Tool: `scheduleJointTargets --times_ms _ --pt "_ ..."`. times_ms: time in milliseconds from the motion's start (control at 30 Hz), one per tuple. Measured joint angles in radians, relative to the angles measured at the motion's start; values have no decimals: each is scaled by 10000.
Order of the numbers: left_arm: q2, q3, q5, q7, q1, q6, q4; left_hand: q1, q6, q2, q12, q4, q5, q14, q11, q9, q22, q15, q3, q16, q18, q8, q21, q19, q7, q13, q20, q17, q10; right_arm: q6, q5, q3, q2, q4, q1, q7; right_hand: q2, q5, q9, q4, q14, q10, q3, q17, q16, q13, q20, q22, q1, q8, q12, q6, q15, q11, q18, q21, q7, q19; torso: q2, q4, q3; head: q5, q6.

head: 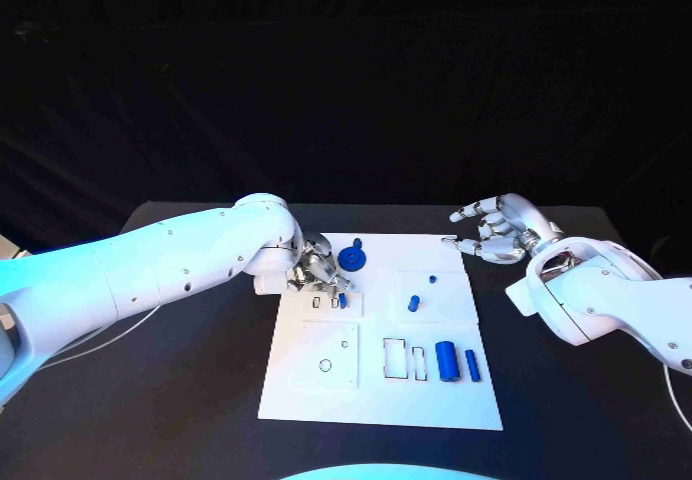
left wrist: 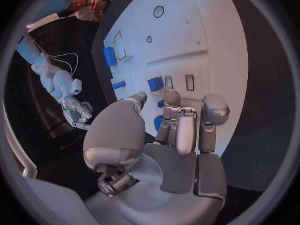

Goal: Assemble the parts on the task board

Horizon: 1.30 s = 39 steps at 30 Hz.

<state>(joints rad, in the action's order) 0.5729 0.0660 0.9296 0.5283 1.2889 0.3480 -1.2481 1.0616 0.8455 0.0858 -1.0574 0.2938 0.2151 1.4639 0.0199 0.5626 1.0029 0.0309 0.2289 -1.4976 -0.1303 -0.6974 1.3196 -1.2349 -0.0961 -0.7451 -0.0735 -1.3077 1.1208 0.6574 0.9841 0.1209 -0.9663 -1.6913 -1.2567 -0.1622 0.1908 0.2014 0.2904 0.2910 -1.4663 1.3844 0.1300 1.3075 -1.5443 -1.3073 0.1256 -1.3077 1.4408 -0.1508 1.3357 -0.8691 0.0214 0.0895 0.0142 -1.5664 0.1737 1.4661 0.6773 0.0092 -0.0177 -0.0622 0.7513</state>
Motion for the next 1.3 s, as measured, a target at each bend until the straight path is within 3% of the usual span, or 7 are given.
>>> scheduleJointTargets --times_ms 500,633,700,1000,1300 --pt "-112 25 -10 30 0 233 42 229 -1 -15 -206 0 0 29 -57 98 191 29 1 -77 -1 -89 115 -129 73 -224 52 1 161 -1 -8 0 49 21 0 -34 0 13 -5 0 0 1 0 -1 0 -8 0 2 0 -39 0 0 0 0 1 0 0 0 -23 22 -7 28 70" --pt "-125 30 -21 34 0 286 40 310 0 -19 -224 0 0 29 -56 118 204 28 1 -116 -1 -89 116 -128 73 -244 52 1 161 -2 -9 0 94 52 0 -49 0 41 -9 0 0 1 0 -1 0 -8 0 3 0 -39 0 0 0 0 1 0 0 0 -27 28 -6 24 52" --pt "-133 30 -25 35 0 309 37 386 -1 -68 -224 0 0 29 -56 126 216 28 0 -116 152 -96 116 -150 72 -250 31 1 161 -4 -9 0 113 62 0 -58 0 41 -9 0 0 1 0 -2 0 -7 0 3 0 -76 0 0 0 0 1 0 0 0 -27 29 0 24 39" --pt "-166 33 -129 37 0 425 34 791 -36 -116 -267 -70 40 -7 -56 182 230 64 129 -116 154 -140 116 -162 107 -248 18 2 160 -19 -10 2 184 136 0 -122 -29 40 -8 0 0 2 0 -2 0 -6 0 4 -28 -78 0 0 0 0 1 0 0 0 -27 25 10 82 10" --pt "-188 35 -232 37 0 454 60 1488 -70 -306 -310 -103 40 30 -92 247 252 101 753 -153 153 -139 155 -197 142 -248 54 2 196 -31 -12 3 201 170 0 -175 -41 40 -8 0 0 2 0 6 0 -5 0 4 -41 -77 0 0 0 0 1 0 0 0 -26 20 6 75 6"
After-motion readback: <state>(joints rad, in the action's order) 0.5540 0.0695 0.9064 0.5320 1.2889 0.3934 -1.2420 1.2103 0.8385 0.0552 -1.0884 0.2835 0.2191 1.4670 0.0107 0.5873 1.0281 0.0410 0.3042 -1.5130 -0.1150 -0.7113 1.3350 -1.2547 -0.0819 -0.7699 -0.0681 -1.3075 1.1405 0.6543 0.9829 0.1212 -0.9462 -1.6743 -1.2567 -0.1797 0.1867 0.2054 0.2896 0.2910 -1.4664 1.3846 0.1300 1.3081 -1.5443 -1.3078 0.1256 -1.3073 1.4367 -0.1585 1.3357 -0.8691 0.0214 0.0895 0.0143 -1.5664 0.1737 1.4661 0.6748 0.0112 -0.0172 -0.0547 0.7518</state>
